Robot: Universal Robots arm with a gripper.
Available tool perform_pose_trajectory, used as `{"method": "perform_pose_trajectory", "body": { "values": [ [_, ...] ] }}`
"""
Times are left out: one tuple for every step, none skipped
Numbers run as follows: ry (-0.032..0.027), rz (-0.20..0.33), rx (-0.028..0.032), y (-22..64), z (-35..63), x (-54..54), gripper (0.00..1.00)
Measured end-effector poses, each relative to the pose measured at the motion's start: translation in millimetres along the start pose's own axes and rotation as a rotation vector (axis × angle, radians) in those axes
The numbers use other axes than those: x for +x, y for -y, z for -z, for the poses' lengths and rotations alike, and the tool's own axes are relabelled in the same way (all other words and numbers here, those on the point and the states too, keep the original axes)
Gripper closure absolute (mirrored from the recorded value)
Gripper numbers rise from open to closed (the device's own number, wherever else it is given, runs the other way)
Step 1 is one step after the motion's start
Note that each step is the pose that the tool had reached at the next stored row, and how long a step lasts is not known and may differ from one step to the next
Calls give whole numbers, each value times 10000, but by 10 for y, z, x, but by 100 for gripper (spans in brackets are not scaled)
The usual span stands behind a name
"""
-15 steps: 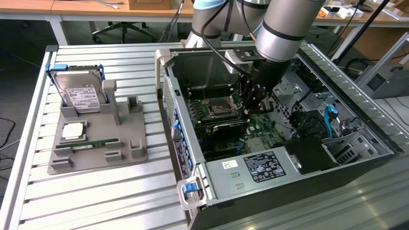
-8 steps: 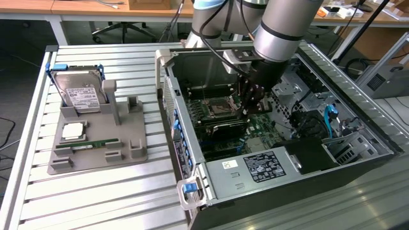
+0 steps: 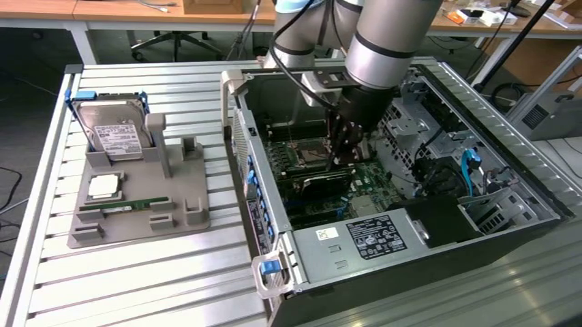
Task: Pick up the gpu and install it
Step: 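Press down on the gpu until it lock into place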
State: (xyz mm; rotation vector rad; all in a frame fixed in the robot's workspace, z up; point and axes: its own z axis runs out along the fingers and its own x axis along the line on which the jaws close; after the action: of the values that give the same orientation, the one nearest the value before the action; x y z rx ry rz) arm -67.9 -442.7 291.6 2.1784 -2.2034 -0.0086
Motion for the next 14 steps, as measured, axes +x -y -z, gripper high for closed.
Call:
{"method": "perform_pose_trajectory", "body": {
  "values": [
    [1,-2,0,-39,-4,-1,89],
    [1,-2,1,-62,-10,-2,89],
    [0,-1,1,-82,-16,-2,89],
    [-1,-1,0,-97,-20,-1,89],
    [-2,-1,-1,-118,-27,-1,89],
    [-1,-1,0,-134,-33,-2,89],
    [-1,0,1,-148,-37,-2,89],
    [0,-2,0,-162,-42,-2,89],
    [0,-2,0,-171,-45,-2,89],
    [0,-1,0,-173,-47,-2,89],
    [-2,-1,0,-173,-47,-2,89],
    [-2,0,0,-173,-48,-2,89],
    [-1,0,0,-173,-49,-2,89],
    [-1,-1,0,-173,-49,-2,89]
  ]
}}
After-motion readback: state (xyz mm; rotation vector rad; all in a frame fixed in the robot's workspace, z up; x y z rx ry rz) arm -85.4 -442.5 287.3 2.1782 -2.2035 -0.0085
